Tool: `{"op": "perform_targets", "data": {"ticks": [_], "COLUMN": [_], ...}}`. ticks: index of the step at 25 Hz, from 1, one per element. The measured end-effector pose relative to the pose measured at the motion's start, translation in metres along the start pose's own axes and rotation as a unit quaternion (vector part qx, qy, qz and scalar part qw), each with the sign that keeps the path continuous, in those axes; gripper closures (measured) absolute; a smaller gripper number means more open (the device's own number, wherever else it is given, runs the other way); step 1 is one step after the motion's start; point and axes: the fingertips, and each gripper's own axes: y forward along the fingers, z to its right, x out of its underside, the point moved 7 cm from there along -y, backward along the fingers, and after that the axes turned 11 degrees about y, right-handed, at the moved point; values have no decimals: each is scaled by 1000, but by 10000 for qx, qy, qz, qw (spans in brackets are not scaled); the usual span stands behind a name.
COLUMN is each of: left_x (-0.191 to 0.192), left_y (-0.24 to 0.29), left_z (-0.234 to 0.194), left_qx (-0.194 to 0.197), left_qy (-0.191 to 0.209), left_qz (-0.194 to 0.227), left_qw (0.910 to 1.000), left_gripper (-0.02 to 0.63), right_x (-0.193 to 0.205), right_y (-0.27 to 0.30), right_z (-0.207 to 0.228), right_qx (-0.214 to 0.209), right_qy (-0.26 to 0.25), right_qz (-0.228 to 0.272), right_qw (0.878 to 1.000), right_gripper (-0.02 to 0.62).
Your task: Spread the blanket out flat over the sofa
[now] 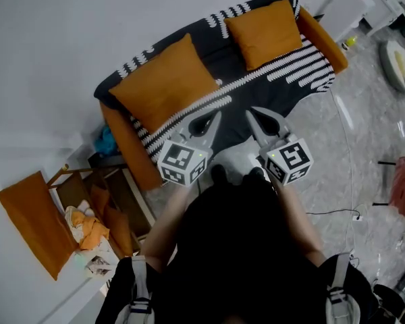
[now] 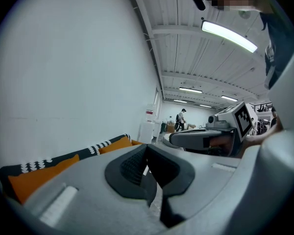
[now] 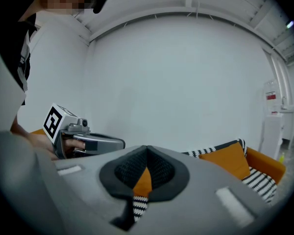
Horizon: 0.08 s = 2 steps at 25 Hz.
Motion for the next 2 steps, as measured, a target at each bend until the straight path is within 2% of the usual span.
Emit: {"op": "perform_targets", "data": {"ticks": [2], "left_x": [-2], "left_y": [1], "left_z": [-2], "left_qx": [-5], "left_qy": [-2], "left_qz": [14], "left_qw": [10000], "left_gripper": [597], "right_x": [-1], "right_y": [1], "right_z": [1], "right_qx": [23], "right_qy": [-53], "right_qz": [-25], "right_qw": [10000], "right_gripper": [594]}}
